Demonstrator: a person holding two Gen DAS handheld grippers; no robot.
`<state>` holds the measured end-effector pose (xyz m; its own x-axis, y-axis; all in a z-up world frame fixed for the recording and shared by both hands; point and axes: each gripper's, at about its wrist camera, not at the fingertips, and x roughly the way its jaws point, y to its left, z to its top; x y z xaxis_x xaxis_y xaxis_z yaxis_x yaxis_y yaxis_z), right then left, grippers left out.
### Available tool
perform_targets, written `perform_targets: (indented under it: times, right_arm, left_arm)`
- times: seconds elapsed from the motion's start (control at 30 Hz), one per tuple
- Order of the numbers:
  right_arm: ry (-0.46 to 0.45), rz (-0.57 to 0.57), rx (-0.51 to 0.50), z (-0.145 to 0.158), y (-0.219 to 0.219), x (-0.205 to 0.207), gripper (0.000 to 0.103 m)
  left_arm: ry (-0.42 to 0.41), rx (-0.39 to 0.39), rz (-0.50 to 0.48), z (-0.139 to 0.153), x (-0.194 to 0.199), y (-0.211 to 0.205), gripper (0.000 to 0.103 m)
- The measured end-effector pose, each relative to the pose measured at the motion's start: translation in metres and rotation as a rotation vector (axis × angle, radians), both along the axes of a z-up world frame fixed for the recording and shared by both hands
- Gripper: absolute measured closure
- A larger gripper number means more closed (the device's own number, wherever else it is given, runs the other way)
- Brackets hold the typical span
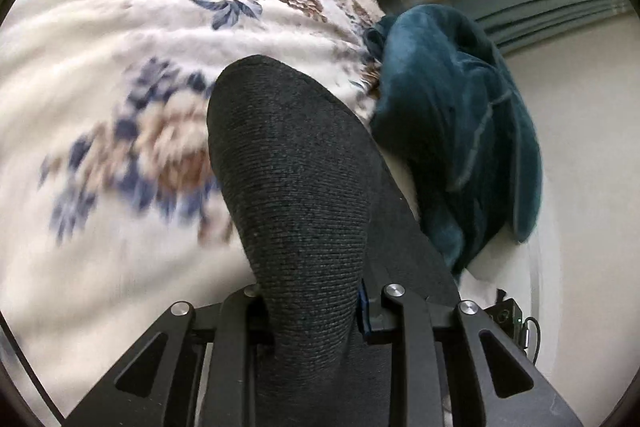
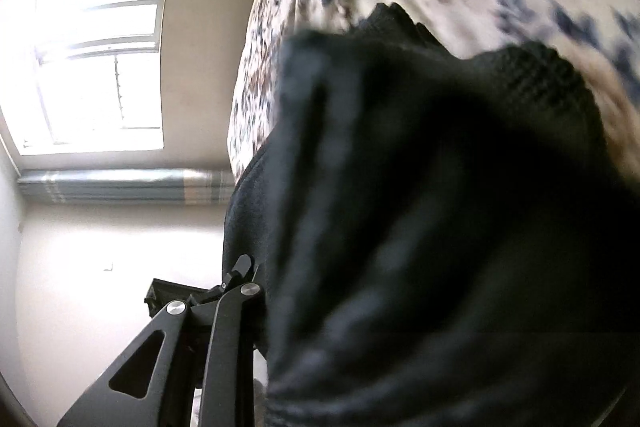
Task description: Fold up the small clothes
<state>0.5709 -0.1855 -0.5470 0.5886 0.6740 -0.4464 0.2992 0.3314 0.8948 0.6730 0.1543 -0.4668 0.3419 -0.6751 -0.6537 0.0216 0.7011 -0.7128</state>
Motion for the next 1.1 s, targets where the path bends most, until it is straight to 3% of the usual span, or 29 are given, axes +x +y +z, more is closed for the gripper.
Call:
perform_targets:
  times: [0.13,0.27,0.33,0.37,0.4,0.47,0.53,0.6,0.87,0.9,0.97,1.0,1.1]
  right_arm:
    - [0.009,-0.035,-0.02,-0.03,0.006,0.058,0.078]
    - [0.052,-0.045,-0.045,-0.056,0.014,0.084,0.077]
    - [0.116,-0.017,-0.074,-0.067,0.012,0.076,0.066]
    - [0.158,0.003,-0.082,-0.073,0.011,0.074,0.061]
    - [0.179,0.02,-0.085,-0.074,0.008,0.069,0.052]
    - [0.213,0.031,-0.129,-0.073,-0.005,0.05,0.048]
    - [0.217,0.022,-0.163,-0.07,-0.019,0.032,0.048]
    - [0.238,-0.004,-0.239,-0.071,-0.03,0.032,0.048]
    - [0.29,0.04,-0.585,-0.049,-0.031,0.036,0.048]
    - [0.295,0.057,-0.645,-0.04,-0.027,0.036,0.045]
    - [0.289,0.095,-0.783,-0.021,-0.014,0.052,0.02]
    - [0.281,0.115,-0.844,-0.008,-0.008,0.053,0.0]
    - [0.251,0.152,-1.031,0.036,0.01,0.047,0.0]
  left_arm:
    - [0.033,0.057,-0.046,-0.036,0.057,-0.005,0.081]
    - [0.154,0.12,-0.082,-0.079,0.082,-0.006,0.071]
    - [0.169,0.108,-0.086,-0.085,0.08,-0.004,0.067]
    - [0.167,0.112,-0.088,-0.083,0.077,-0.003,0.061]
    - [0.165,0.126,-0.085,-0.081,0.074,-0.001,0.048]
    - [0.154,0.213,-0.063,-0.073,0.063,0.001,0.028]
    - [0.126,0.264,-0.05,-0.065,0.052,0.002,0.026]
    - [0.113,0.332,-0.046,-0.059,0.038,-0.001,0.012]
    - [0.013,0.612,-0.002,-0.019,-0.031,-0.025,0.007]
    - [0.004,0.634,0.002,-0.014,-0.037,-0.027,0.006]
    - [-0.026,0.681,0.001,0.002,-0.053,-0.037,0.004]
    - [-0.035,0.706,0.002,0.01,-0.061,-0.041,0.003]
    - [-0.049,0.762,0.01,0.034,-0.084,-0.054,0.0]
